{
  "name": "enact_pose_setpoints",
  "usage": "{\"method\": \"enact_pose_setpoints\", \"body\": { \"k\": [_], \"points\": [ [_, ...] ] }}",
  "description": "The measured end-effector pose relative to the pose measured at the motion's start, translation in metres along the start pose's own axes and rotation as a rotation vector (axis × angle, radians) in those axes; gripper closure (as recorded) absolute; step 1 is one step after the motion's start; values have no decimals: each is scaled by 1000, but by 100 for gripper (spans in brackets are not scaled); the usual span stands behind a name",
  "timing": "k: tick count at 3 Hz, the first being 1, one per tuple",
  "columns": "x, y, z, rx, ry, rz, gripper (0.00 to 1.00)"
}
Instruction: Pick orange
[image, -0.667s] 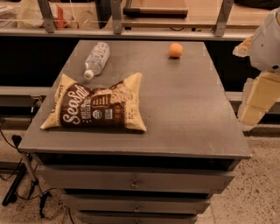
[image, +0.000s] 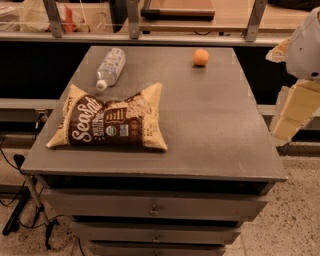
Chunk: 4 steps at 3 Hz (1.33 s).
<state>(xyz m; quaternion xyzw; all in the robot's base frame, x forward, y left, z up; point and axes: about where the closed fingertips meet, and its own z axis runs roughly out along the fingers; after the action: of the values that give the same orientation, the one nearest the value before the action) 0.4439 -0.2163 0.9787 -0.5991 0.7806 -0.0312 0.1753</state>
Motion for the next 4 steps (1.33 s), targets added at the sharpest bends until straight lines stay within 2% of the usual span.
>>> {"method": "enact_pose_setpoints", "body": {
  "k": [1,2,3,4],
  "points": [
    [-10,-32,14,13,-111,29,0],
    [-25,-70,43,6,-226,91,0],
    [-43,-115,86,38,-344,187,0],
    [-43,-115,86,37,-344,187,0]
  ]
}}
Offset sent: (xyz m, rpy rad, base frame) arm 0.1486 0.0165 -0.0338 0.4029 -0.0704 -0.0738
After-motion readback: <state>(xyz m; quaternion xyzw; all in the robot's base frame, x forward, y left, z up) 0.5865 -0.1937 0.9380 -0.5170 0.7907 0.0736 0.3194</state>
